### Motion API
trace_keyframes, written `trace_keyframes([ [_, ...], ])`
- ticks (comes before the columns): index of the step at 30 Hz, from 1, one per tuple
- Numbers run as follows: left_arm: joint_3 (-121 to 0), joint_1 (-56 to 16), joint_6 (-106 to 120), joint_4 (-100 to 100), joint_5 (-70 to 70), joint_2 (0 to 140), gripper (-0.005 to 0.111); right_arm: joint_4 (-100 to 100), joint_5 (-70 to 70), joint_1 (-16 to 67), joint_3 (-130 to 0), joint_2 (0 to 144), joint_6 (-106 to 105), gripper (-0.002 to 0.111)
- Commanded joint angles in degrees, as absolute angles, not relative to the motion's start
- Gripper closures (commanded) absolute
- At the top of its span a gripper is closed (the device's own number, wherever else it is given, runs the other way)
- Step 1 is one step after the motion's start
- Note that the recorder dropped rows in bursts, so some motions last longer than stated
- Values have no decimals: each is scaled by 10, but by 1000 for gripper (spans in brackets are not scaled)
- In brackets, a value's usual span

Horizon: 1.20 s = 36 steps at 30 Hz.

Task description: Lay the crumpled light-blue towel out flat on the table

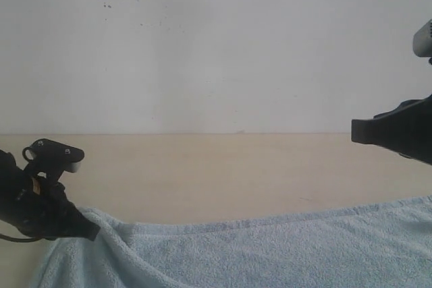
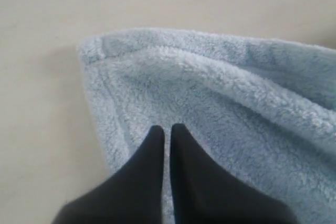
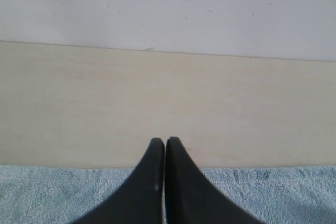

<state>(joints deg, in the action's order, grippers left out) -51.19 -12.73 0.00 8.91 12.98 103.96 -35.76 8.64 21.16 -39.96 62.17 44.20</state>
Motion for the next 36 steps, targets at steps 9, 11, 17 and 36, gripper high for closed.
trace_keyframes([
  [9,-500,-119,0,88,60,1056,103,-353,86,214,-400,619,440,108],
  [11,-500,-119,0,88,58,1069,103,-353,86,214,-400,619,440,108],
  [17,-500,-119,-4,88,52,1098,103,-353,86,214,-400,619,440,108],
  [36,-454,-60,-41,88,104,1105,103,-350,86,214,-400,619,440,108],
])
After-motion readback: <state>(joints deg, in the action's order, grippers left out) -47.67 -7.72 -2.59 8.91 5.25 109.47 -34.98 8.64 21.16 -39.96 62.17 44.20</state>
